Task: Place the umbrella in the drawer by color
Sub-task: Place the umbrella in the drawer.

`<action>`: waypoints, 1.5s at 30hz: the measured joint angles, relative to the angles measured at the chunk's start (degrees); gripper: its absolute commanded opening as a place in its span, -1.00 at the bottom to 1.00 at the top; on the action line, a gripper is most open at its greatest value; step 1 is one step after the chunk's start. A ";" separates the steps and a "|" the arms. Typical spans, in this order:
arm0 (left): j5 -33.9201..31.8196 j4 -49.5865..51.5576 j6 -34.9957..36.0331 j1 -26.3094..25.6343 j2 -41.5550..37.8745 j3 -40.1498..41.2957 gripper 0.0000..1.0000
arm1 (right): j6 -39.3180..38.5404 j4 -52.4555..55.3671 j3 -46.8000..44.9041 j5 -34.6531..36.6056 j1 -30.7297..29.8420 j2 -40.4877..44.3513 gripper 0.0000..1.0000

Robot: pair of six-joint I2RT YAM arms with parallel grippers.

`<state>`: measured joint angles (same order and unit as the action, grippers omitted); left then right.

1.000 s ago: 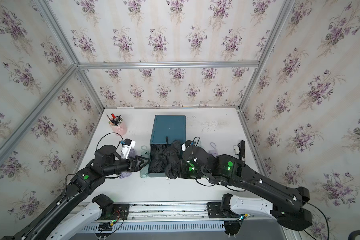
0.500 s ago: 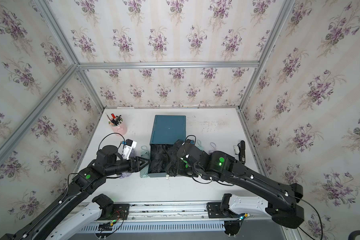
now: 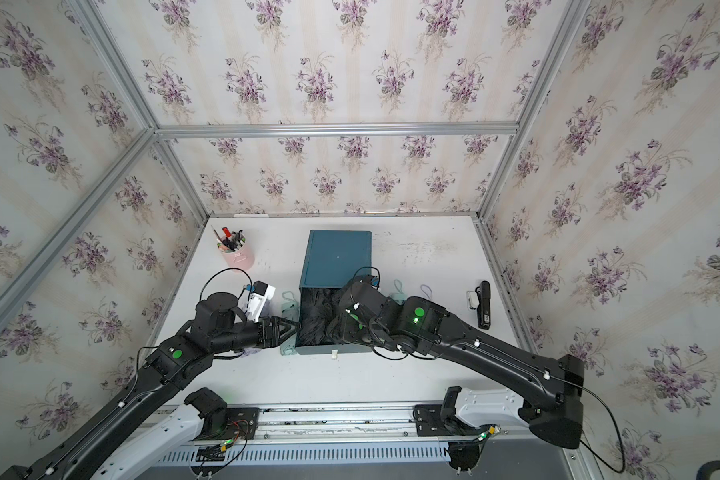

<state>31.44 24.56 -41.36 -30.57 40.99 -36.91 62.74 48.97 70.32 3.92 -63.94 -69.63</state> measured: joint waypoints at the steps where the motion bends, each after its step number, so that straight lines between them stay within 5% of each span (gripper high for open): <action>1: 0.00 0.07 0.00 -0.07 0.00 -0.02 0.12 | -0.20 -0.59 0.00 0.13 -0.02 -0.50 -0.39; 5: -0.11 0.39 -0.02 -0.15 -0.28 -0.35 0.12 | -1.51 -1.79 0.35 1.05 0.00 -2.25 0.12; 15: -1.68 1.44 -0.85 -0.20 -0.28 -1.01 0.03 | -5.79 2.99 7.13 9.27 0.00 -2.12 0.29; 21: -1.66 1.60 -1.09 -0.24 -0.15 -0.68 0.02 | -9.53 3.52 11.41 15.67 1.92 -4.74 -0.03; 28: -1.68 1.68 -1.11 -0.31 -1.01 -0.52 0.02 | -13.79 2.10 9.84 20.13 5.99 -8.00 0.01; 39: -1.64 1.79 -1.09 -0.33 0.13 -0.37 0.02 | -17.79 -5.64 3.78 16.00 6.19 -9.57 -1.00; 45: -1.55 1.79 -1.07 -0.72 0.74 -0.48 0.01 | -18.29 -9.46 3.08 14.01 5.77 -12.39 -1.00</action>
<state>29.89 26.35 -42.44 -31.29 41.74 -37.39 44.45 39.51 73.41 17.93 -58.17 -82.02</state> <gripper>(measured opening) 0.505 0.061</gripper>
